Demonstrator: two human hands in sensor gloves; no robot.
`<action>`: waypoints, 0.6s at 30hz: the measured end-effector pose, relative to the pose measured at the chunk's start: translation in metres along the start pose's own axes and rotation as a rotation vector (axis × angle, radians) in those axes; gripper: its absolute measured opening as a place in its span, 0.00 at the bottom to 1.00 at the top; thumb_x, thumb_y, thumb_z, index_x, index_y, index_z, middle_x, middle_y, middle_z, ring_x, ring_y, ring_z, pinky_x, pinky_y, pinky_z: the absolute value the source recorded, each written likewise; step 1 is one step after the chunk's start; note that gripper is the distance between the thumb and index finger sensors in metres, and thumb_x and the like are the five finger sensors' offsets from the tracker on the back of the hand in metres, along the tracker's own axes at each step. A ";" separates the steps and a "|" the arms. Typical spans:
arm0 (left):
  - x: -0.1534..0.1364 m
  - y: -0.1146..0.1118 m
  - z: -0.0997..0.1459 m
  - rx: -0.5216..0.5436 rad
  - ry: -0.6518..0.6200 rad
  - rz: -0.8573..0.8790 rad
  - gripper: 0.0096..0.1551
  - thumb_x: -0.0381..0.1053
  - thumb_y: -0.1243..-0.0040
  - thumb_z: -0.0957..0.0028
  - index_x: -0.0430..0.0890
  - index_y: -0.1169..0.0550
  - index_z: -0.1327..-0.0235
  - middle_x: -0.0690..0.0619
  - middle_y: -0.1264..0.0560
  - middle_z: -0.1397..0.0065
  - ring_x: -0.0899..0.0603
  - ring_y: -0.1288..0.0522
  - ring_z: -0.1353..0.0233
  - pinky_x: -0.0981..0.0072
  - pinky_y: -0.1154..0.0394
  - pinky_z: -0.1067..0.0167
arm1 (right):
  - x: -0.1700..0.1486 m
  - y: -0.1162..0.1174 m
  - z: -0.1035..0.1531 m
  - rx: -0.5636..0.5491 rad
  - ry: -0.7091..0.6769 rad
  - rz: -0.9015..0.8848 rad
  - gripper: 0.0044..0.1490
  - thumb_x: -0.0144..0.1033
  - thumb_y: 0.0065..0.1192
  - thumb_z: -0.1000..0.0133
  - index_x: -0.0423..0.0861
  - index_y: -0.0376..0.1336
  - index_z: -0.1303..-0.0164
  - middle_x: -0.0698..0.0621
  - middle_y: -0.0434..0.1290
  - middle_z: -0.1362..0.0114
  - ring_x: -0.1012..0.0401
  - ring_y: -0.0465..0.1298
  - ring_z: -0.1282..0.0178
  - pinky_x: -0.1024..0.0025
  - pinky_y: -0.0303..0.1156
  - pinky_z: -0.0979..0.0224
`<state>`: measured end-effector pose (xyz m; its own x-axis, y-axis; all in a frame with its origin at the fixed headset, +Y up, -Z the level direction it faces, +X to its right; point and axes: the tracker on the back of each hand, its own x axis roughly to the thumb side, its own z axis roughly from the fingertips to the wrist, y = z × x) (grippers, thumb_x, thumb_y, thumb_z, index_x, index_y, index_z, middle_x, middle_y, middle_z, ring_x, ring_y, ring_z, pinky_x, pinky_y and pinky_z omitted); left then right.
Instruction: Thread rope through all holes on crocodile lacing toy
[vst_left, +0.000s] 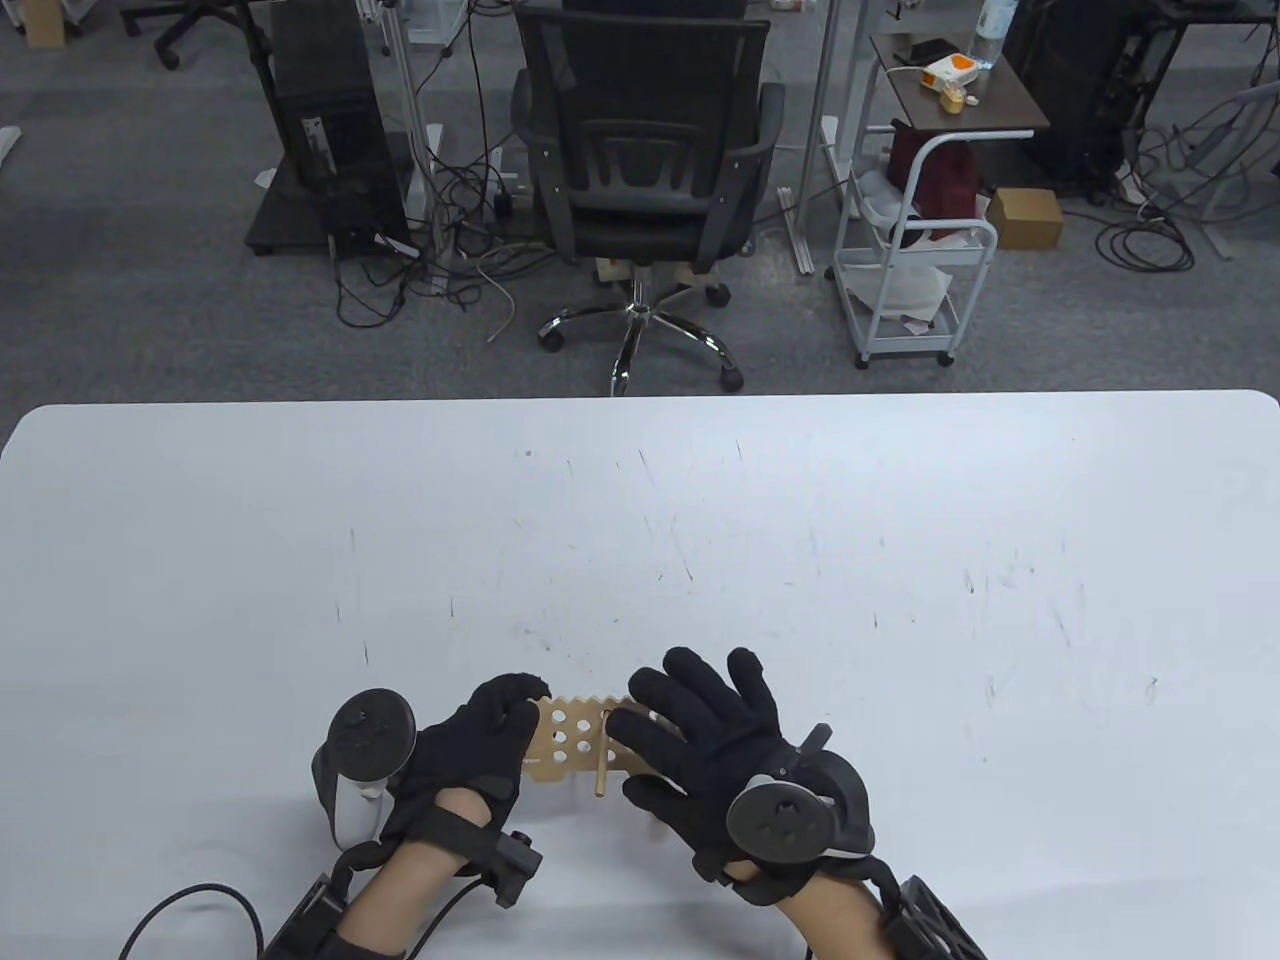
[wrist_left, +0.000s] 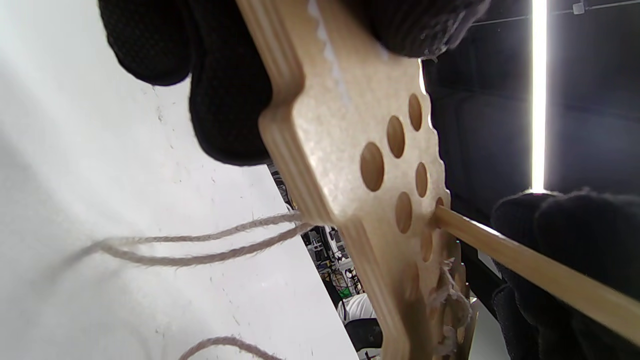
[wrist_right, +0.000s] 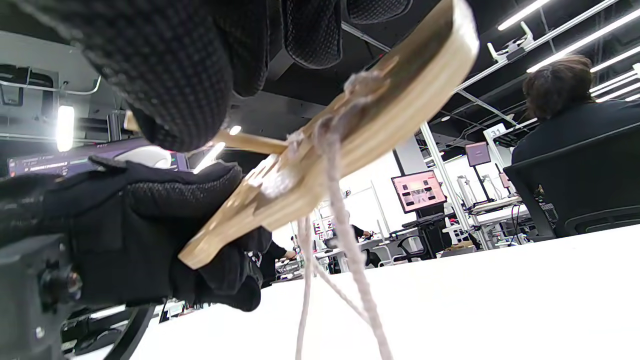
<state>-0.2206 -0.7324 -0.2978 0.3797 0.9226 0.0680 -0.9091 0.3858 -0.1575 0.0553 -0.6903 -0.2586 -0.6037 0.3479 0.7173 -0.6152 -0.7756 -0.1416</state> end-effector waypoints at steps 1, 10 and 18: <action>0.000 -0.001 0.000 -0.006 -0.001 -0.002 0.29 0.56 0.43 0.54 0.51 0.24 0.39 0.52 0.18 0.47 0.45 0.14 0.53 0.46 0.25 0.37 | 0.000 0.001 0.000 0.003 -0.002 0.001 0.39 0.43 0.78 0.51 0.55 0.63 0.29 0.48 0.57 0.16 0.43 0.46 0.16 0.31 0.31 0.25; 0.002 -0.012 0.001 -0.066 -0.010 -0.017 0.29 0.56 0.43 0.54 0.51 0.24 0.39 0.52 0.18 0.47 0.45 0.14 0.53 0.46 0.25 0.37 | 0.003 0.006 -0.001 0.027 -0.013 0.031 0.36 0.41 0.78 0.51 0.57 0.66 0.31 0.47 0.58 0.17 0.43 0.47 0.17 0.31 0.31 0.25; 0.001 -0.015 0.000 -0.082 -0.012 -0.039 0.29 0.56 0.43 0.54 0.51 0.24 0.39 0.52 0.18 0.47 0.45 0.14 0.53 0.46 0.25 0.37 | 0.003 0.005 -0.001 0.024 -0.011 0.022 0.26 0.37 0.74 0.50 0.57 0.72 0.40 0.47 0.63 0.19 0.44 0.50 0.17 0.31 0.32 0.25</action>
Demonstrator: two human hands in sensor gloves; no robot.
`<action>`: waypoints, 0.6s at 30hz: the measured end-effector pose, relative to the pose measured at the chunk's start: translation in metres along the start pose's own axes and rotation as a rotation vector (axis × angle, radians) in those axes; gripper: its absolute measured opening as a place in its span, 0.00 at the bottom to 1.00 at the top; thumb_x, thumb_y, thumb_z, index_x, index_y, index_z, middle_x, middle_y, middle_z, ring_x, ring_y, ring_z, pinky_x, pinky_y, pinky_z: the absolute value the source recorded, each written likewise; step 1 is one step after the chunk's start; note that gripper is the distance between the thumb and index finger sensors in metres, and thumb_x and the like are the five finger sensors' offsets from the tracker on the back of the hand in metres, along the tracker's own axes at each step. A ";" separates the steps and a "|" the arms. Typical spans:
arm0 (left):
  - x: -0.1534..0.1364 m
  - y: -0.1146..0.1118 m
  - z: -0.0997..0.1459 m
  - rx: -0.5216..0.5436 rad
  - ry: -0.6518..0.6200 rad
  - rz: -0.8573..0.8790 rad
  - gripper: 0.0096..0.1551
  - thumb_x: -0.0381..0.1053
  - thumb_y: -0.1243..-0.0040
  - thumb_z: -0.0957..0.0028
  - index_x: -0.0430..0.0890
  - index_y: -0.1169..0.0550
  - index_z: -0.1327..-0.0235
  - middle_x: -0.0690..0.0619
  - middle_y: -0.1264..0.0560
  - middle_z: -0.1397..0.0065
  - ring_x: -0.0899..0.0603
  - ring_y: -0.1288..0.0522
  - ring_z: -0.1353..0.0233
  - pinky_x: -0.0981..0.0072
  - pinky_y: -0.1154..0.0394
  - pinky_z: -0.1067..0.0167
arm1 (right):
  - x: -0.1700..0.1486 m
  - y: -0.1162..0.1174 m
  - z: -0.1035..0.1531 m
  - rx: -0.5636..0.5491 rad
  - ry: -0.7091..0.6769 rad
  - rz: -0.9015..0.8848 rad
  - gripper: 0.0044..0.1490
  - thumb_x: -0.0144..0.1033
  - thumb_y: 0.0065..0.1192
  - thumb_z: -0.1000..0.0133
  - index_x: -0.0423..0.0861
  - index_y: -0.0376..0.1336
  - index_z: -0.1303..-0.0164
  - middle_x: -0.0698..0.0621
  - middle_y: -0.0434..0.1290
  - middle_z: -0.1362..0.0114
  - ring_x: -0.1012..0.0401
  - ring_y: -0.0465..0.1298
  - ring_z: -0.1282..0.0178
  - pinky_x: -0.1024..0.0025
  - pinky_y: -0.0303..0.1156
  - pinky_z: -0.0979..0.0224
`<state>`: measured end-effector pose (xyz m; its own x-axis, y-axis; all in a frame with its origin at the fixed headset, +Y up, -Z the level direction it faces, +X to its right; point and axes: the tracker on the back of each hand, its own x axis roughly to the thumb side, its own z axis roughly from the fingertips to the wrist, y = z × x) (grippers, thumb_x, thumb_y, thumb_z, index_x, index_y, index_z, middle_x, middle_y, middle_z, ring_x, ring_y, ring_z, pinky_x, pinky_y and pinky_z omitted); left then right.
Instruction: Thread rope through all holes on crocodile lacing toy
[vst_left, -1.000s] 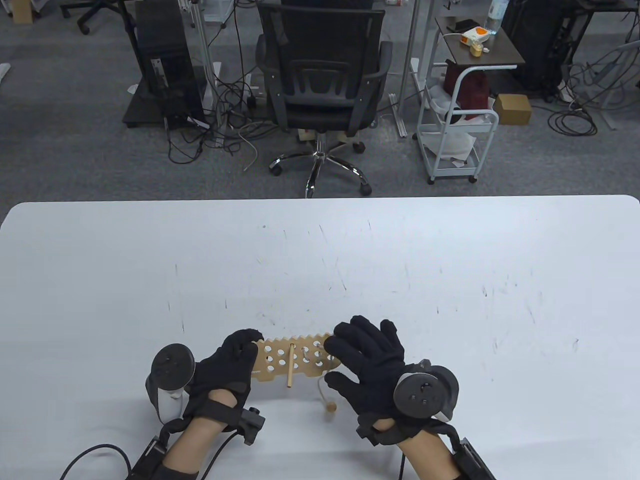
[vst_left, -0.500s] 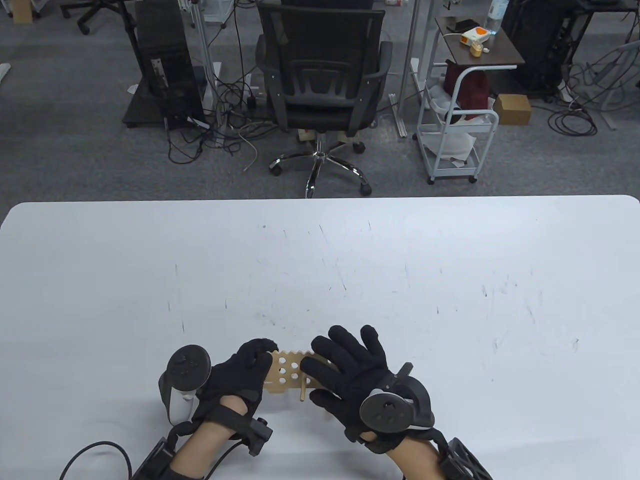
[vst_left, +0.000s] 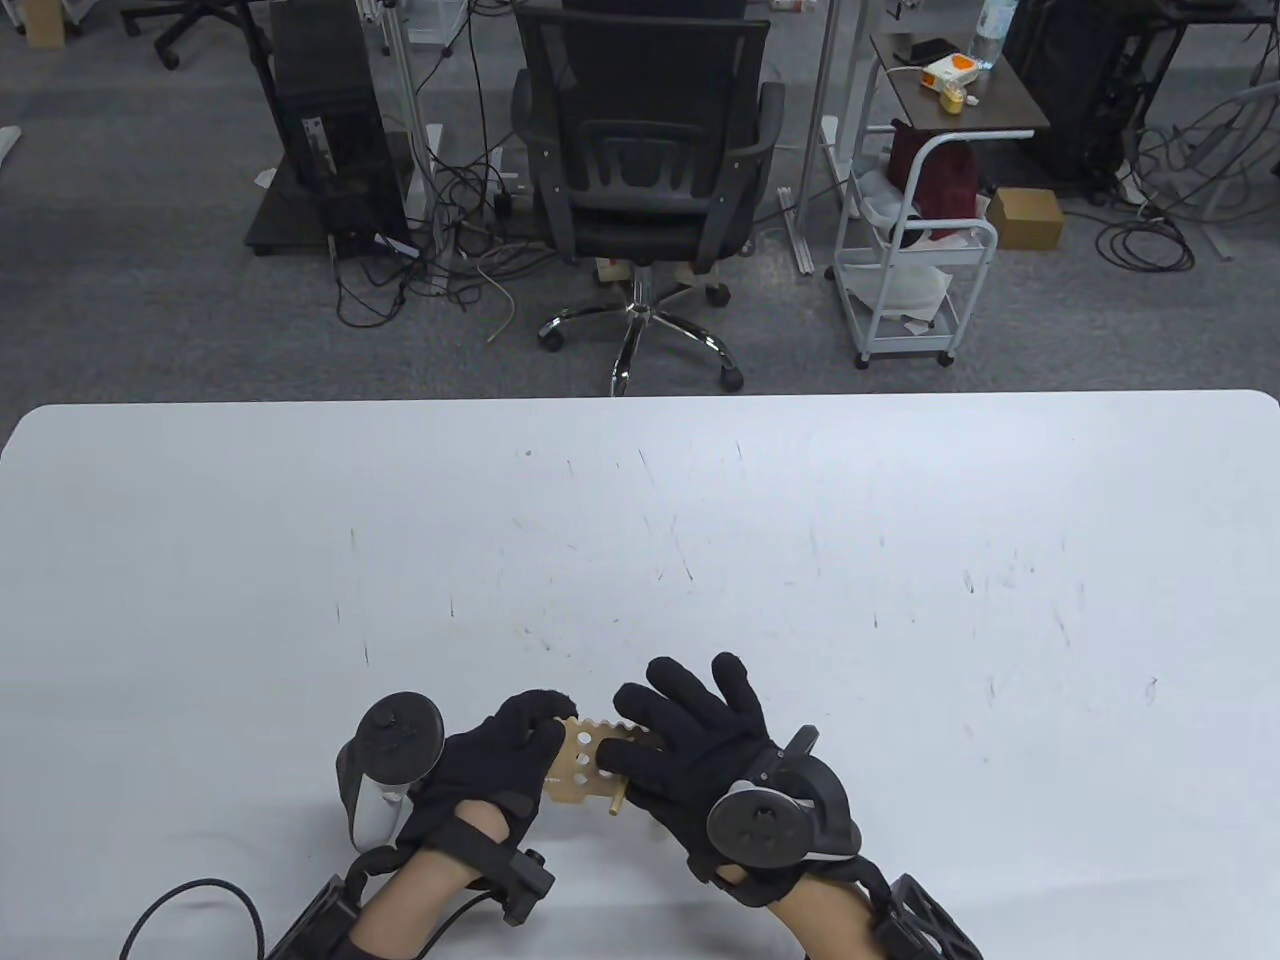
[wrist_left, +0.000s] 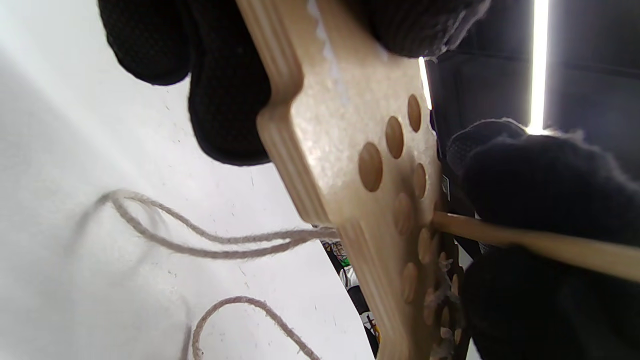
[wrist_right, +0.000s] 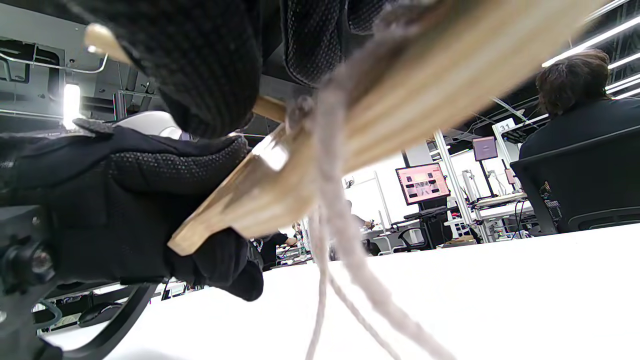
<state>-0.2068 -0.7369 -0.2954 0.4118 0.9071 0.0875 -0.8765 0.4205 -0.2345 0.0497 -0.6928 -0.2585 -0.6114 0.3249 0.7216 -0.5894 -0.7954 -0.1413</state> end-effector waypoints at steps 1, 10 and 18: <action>-0.001 0.000 0.000 0.001 0.003 0.003 0.29 0.56 0.43 0.54 0.51 0.24 0.39 0.51 0.18 0.47 0.45 0.14 0.53 0.46 0.25 0.37 | -0.001 -0.001 0.000 -0.010 0.005 -0.014 0.26 0.36 0.74 0.50 0.56 0.72 0.40 0.46 0.64 0.20 0.43 0.51 0.17 0.31 0.33 0.25; -0.007 0.005 -0.003 0.023 0.025 -0.002 0.29 0.56 0.43 0.54 0.51 0.24 0.39 0.52 0.18 0.47 0.45 0.14 0.53 0.46 0.25 0.37 | -0.008 -0.008 0.002 -0.058 0.033 -0.068 0.25 0.36 0.72 0.49 0.56 0.72 0.40 0.45 0.70 0.23 0.43 0.57 0.19 0.31 0.36 0.24; -0.014 0.014 -0.006 0.055 0.048 0.006 0.29 0.56 0.43 0.54 0.51 0.24 0.39 0.52 0.18 0.47 0.45 0.14 0.53 0.46 0.26 0.37 | -0.017 -0.014 0.004 -0.084 0.075 -0.096 0.25 0.35 0.72 0.49 0.56 0.72 0.40 0.43 0.72 0.25 0.42 0.60 0.21 0.31 0.37 0.24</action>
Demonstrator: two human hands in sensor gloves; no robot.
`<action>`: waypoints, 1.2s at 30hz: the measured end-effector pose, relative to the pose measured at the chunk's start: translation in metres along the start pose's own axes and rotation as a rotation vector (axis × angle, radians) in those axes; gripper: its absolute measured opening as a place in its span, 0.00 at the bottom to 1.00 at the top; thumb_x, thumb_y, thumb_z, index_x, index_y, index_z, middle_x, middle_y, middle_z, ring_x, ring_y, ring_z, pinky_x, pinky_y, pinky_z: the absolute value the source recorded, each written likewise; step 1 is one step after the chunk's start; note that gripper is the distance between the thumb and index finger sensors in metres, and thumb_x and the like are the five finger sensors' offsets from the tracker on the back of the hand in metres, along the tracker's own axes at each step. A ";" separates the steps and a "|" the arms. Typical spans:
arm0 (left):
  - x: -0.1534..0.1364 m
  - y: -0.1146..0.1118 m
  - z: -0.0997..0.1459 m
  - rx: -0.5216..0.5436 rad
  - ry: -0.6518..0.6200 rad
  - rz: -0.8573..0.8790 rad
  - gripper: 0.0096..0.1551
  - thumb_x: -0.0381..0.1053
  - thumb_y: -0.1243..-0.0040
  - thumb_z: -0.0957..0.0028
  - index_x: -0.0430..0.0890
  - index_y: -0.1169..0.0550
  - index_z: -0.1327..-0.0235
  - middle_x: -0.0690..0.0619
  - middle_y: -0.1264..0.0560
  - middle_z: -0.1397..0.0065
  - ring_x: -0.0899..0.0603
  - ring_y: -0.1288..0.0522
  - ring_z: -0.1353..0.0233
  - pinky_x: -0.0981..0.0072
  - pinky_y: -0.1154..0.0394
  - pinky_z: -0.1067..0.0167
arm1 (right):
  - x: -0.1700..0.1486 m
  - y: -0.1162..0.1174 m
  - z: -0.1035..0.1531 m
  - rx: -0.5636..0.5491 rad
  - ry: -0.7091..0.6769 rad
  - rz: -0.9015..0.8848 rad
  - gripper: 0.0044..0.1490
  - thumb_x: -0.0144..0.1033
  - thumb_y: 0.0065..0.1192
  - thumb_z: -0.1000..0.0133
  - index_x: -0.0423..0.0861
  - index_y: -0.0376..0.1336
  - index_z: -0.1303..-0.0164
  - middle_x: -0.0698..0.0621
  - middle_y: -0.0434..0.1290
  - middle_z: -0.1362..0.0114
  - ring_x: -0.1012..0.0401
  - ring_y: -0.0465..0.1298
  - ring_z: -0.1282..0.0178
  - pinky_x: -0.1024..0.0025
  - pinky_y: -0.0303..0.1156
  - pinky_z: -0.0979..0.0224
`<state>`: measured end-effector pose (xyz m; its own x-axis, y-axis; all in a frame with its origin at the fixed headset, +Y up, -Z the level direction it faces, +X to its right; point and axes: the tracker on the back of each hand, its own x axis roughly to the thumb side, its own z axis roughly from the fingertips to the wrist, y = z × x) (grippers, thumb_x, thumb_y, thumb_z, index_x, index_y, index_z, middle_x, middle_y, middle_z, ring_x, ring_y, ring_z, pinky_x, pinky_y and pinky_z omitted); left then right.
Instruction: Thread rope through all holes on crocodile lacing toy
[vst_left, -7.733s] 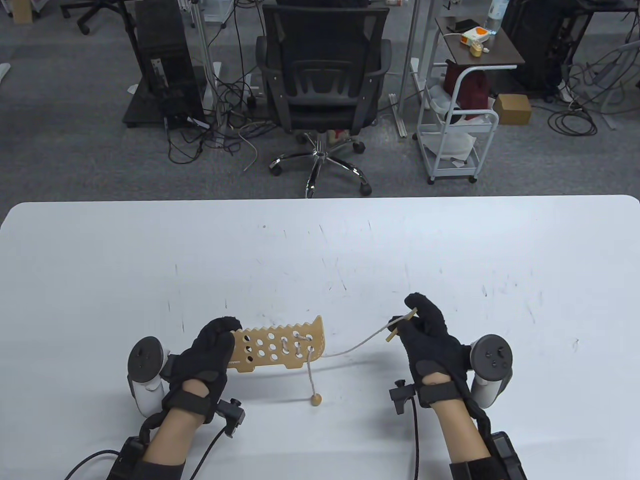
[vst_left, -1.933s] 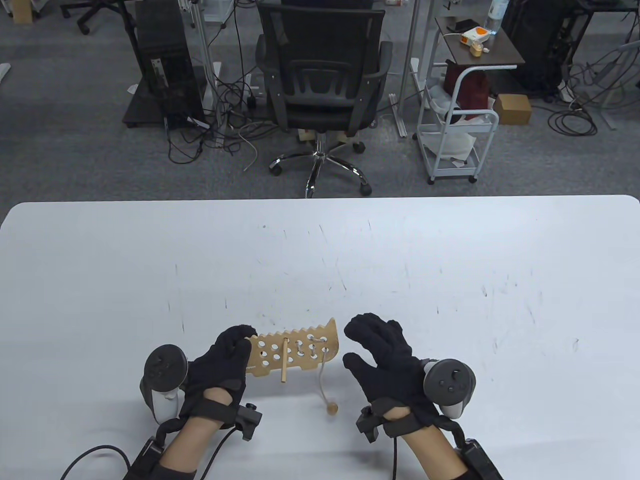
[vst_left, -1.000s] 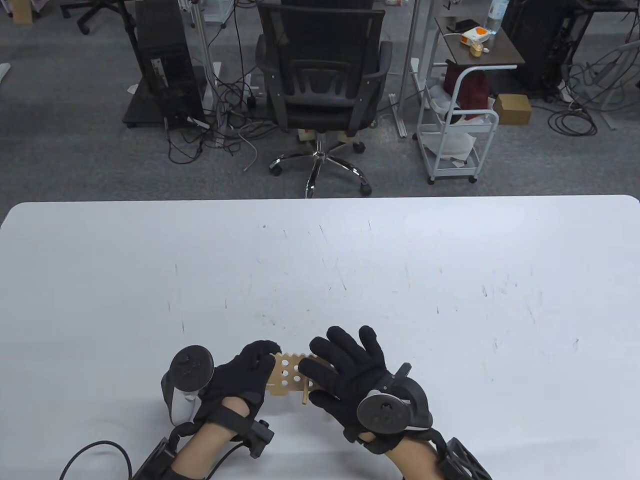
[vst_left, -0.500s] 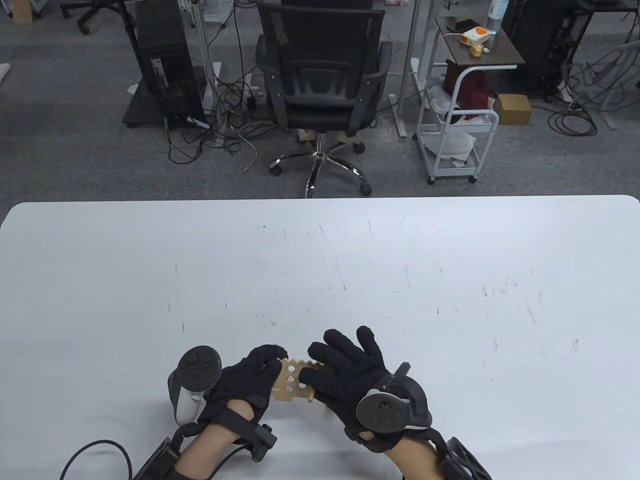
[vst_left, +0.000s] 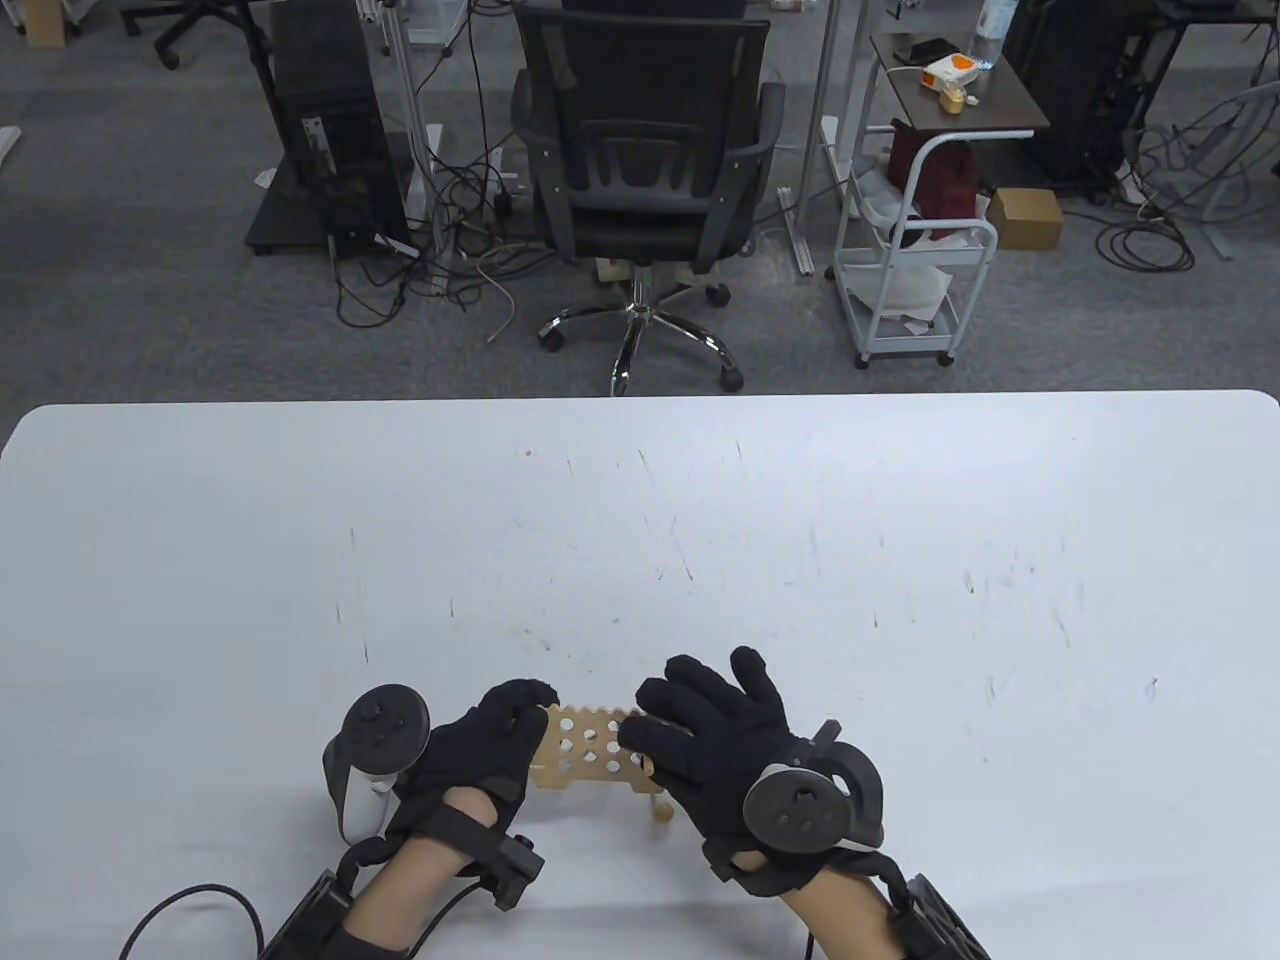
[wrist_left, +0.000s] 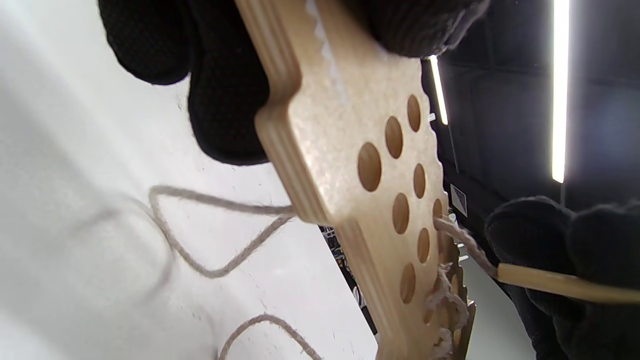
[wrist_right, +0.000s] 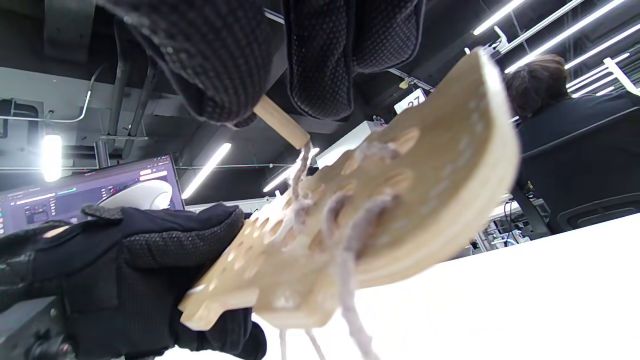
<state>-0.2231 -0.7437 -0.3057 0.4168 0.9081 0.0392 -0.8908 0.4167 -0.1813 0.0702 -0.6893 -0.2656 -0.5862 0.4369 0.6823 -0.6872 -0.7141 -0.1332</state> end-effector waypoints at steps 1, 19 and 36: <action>0.000 0.001 0.000 0.004 0.002 0.002 0.29 0.56 0.43 0.54 0.51 0.24 0.39 0.52 0.18 0.47 0.45 0.14 0.53 0.46 0.25 0.37 | -0.001 -0.001 0.000 -0.004 0.005 -0.002 0.25 0.35 0.72 0.49 0.56 0.72 0.40 0.43 0.72 0.25 0.42 0.60 0.21 0.31 0.37 0.24; -0.010 0.026 -0.003 0.097 0.034 0.049 0.29 0.56 0.43 0.54 0.51 0.24 0.39 0.52 0.18 0.47 0.46 0.14 0.53 0.46 0.26 0.37 | -0.026 -0.016 0.002 -0.059 0.106 -0.003 0.25 0.35 0.71 0.48 0.55 0.72 0.39 0.42 0.72 0.25 0.42 0.60 0.21 0.30 0.37 0.24; -0.018 0.047 -0.004 0.174 0.060 0.097 0.29 0.56 0.44 0.54 0.51 0.25 0.38 0.52 0.18 0.46 0.46 0.14 0.53 0.46 0.26 0.36 | -0.055 -0.026 0.004 -0.070 0.221 0.009 0.25 0.35 0.71 0.48 0.55 0.72 0.39 0.42 0.72 0.25 0.42 0.61 0.22 0.30 0.37 0.24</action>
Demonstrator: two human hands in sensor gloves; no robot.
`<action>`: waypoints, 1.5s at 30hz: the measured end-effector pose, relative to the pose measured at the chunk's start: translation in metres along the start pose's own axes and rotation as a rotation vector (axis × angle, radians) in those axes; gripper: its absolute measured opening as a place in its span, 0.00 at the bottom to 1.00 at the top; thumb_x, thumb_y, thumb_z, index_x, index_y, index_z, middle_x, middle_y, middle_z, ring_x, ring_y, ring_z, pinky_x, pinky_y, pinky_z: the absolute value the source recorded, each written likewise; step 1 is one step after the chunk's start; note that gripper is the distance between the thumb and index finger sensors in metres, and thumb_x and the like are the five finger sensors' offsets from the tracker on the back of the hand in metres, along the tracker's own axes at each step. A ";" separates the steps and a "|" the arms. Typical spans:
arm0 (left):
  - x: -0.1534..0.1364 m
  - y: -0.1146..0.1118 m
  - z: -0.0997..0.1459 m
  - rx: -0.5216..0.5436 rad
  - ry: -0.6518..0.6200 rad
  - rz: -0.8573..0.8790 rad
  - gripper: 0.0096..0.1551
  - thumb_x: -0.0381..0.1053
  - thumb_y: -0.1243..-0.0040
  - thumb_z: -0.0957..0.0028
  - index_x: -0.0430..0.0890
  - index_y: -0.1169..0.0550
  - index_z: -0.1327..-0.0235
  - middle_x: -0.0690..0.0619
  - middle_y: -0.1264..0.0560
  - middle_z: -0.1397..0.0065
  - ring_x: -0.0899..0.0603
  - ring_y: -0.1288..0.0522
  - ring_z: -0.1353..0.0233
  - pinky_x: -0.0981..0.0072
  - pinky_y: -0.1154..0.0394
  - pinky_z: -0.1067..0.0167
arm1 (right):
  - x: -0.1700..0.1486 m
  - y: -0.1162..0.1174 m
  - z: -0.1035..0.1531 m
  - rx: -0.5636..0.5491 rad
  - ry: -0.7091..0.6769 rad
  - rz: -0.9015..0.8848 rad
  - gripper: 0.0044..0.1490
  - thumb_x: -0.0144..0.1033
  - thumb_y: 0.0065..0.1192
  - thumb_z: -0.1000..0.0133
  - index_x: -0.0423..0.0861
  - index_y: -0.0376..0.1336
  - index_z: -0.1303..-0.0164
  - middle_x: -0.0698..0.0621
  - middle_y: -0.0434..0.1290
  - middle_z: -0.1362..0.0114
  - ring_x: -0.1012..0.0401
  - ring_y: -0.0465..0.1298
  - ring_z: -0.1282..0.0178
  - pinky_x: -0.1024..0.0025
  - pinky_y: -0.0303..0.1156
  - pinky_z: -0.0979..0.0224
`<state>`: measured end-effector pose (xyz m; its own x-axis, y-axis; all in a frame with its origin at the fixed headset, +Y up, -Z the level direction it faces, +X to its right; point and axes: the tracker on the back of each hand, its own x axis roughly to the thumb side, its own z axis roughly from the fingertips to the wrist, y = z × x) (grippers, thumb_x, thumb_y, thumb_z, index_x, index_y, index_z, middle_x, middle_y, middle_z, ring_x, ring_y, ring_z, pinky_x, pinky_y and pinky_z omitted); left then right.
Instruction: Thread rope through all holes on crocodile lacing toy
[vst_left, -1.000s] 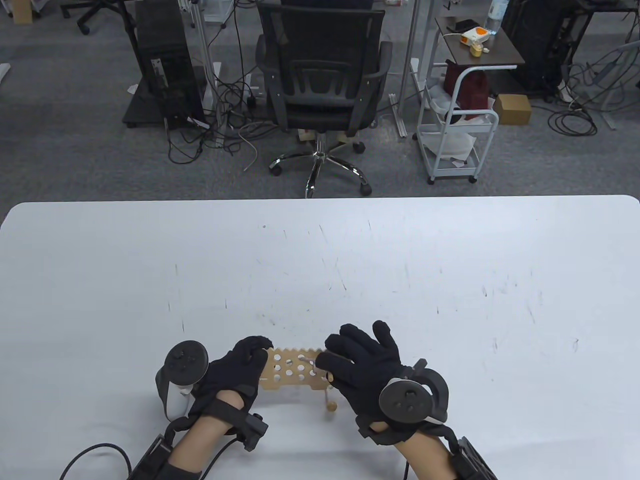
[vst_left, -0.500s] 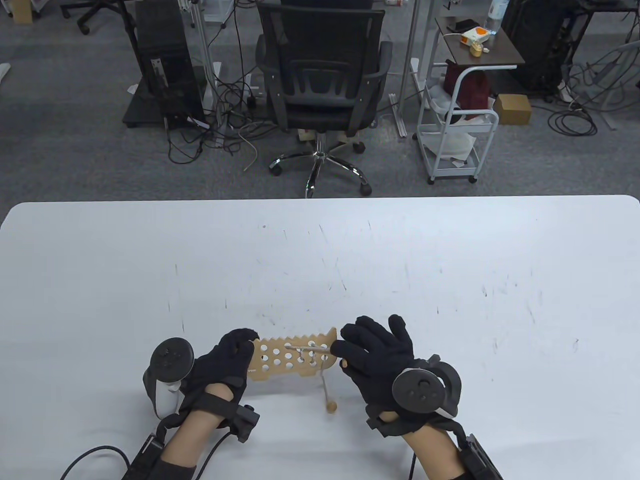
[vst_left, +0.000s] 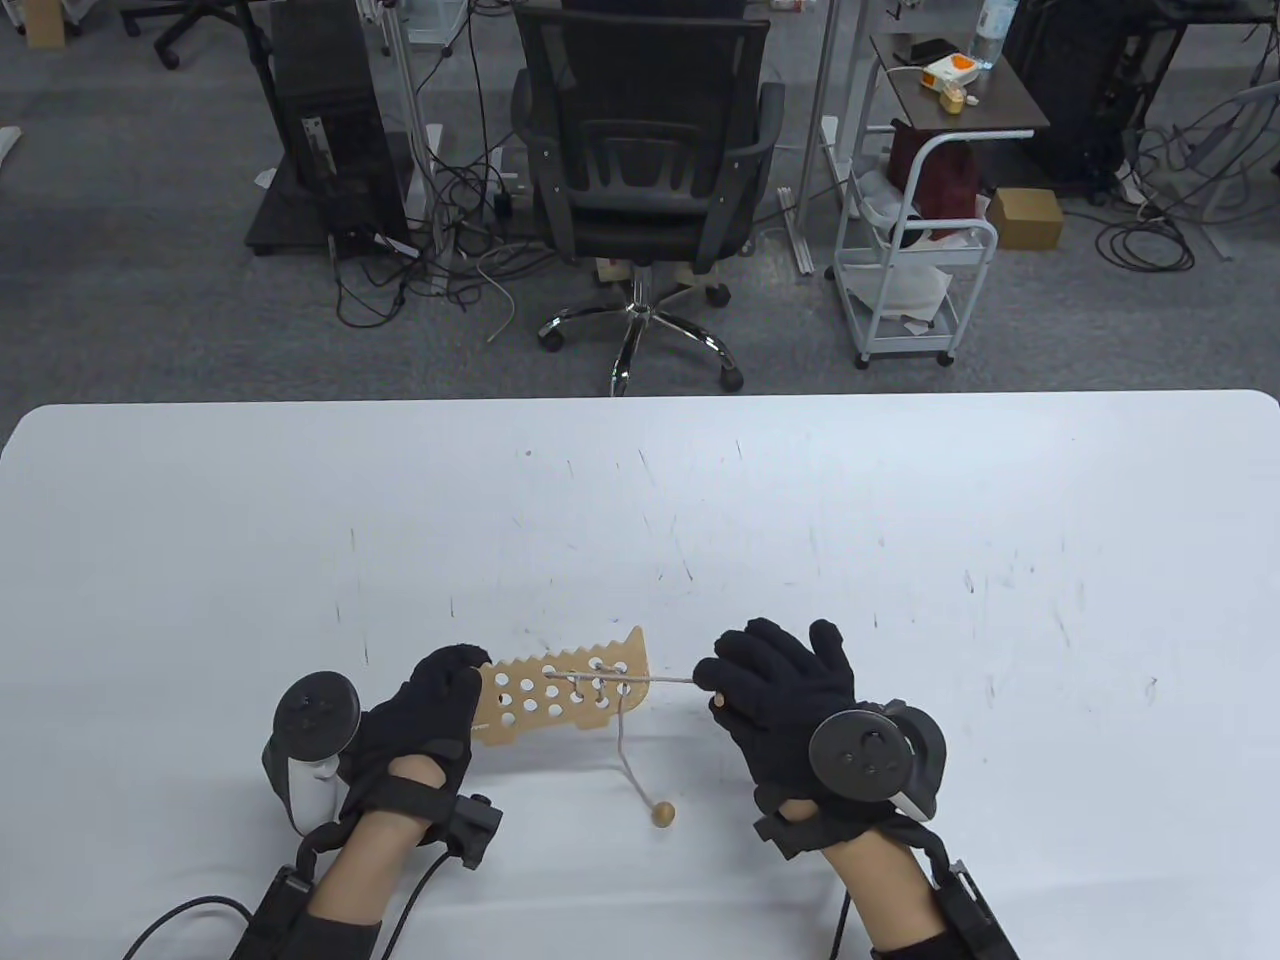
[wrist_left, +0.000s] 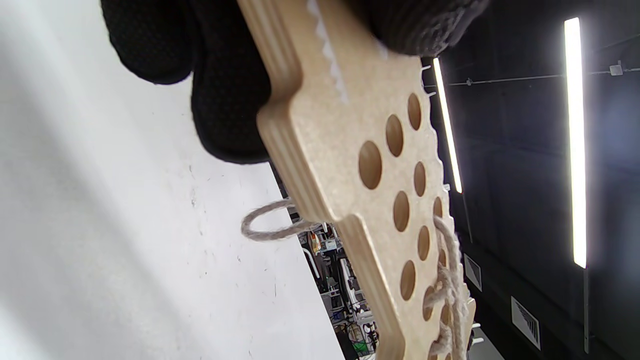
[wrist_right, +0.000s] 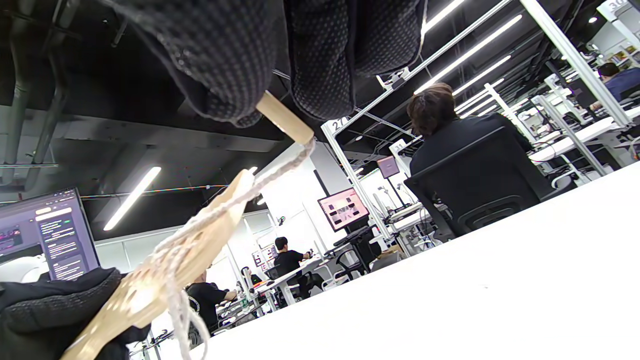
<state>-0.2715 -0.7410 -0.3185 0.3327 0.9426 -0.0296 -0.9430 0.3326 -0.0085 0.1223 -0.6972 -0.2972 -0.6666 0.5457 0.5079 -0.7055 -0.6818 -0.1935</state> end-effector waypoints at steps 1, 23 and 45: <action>0.000 0.001 0.000 0.004 0.001 0.002 0.29 0.56 0.44 0.54 0.51 0.25 0.38 0.52 0.18 0.46 0.46 0.14 0.53 0.46 0.26 0.36 | -0.001 0.000 0.000 -0.001 0.006 -0.001 0.25 0.35 0.71 0.48 0.55 0.72 0.39 0.42 0.72 0.25 0.42 0.61 0.22 0.30 0.37 0.24; -0.010 0.027 -0.005 0.106 0.046 0.070 0.29 0.56 0.44 0.54 0.51 0.25 0.38 0.52 0.18 0.46 0.46 0.14 0.53 0.46 0.26 0.36 | -0.045 -0.017 -0.002 -0.044 0.161 0.036 0.25 0.35 0.70 0.48 0.55 0.71 0.39 0.42 0.72 0.25 0.42 0.60 0.21 0.30 0.37 0.24; -0.020 0.048 -0.008 0.182 0.094 0.121 0.29 0.56 0.44 0.54 0.51 0.25 0.38 0.52 0.19 0.46 0.46 0.14 0.52 0.47 0.26 0.36 | -0.085 -0.036 0.001 -0.099 0.314 0.066 0.24 0.34 0.68 0.48 0.56 0.71 0.39 0.42 0.71 0.24 0.42 0.60 0.21 0.30 0.36 0.24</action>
<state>-0.3233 -0.7440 -0.3260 0.2080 0.9717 -0.1121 -0.9572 0.2258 0.1811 0.2046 -0.7198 -0.3323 -0.7423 0.6358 0.2113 -0.6681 -0.6785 -0.3053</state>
